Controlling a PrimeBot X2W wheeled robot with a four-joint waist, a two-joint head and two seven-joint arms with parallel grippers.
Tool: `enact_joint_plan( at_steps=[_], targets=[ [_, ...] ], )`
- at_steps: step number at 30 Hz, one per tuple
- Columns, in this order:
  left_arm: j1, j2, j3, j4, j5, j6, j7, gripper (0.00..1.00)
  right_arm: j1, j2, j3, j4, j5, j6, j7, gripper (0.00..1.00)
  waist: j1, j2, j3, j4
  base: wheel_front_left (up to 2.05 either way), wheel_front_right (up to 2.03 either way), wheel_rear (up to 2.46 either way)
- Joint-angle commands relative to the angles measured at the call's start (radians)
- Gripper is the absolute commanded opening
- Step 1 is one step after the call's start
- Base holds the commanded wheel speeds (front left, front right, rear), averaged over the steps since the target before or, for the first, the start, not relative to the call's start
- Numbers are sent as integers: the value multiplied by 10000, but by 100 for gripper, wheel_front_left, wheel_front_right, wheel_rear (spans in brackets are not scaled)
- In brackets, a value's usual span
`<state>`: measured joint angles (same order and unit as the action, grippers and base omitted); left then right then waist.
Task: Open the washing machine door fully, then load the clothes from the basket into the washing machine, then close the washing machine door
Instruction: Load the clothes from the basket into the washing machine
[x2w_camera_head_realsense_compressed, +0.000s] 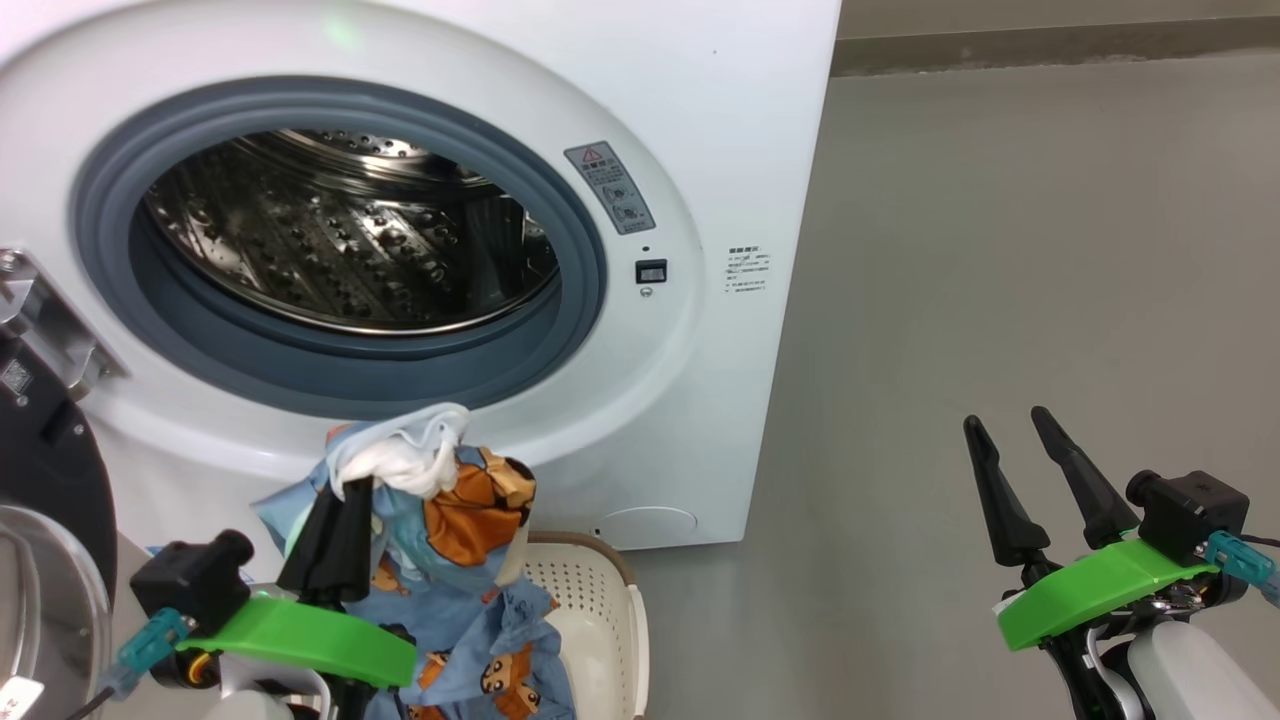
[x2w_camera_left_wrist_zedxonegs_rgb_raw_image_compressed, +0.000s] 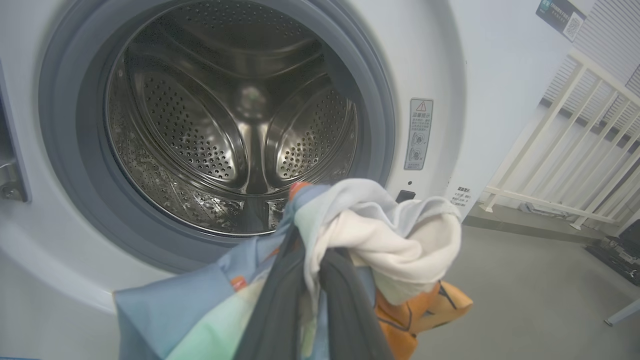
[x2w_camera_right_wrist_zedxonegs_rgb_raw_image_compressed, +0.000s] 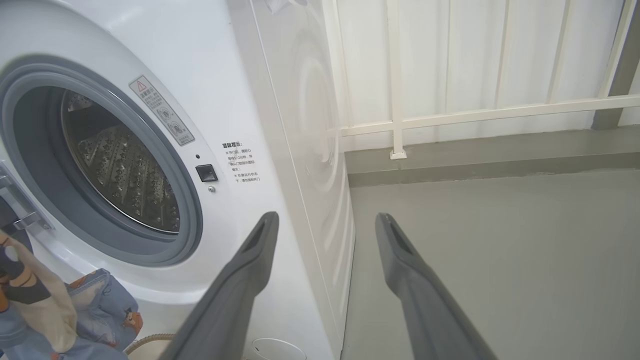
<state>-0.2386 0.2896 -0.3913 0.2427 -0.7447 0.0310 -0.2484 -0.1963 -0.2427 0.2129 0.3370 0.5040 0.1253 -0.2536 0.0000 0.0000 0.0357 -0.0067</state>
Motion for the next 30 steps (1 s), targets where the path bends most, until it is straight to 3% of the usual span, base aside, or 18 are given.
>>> enact_joint_plan(
  at_steps=[1,10,17,30],
  targets=[
    [-180,267,441,-368,158,65,-133,0,-83,-163,160,-263,91,54,-82,100,0,0,26,-37,0,0,0],
    [-230,315,761,-522,230,222,-133,0,-163,-189,204,-292,86,54,-82,100,0,0,215,-321,0,0,0],
    [-975,378,988,-198,263,98,-133,0,-320,-267,171,-381,6,54,-82,100,0,0,749,-485,0,0,0],
    [-3604,567,1515,2392,484,-559,-133,0,-1047,-417,75,-958,-267,54,-82,100,0,0,2681,-1051,0,0,0]
  ],
)
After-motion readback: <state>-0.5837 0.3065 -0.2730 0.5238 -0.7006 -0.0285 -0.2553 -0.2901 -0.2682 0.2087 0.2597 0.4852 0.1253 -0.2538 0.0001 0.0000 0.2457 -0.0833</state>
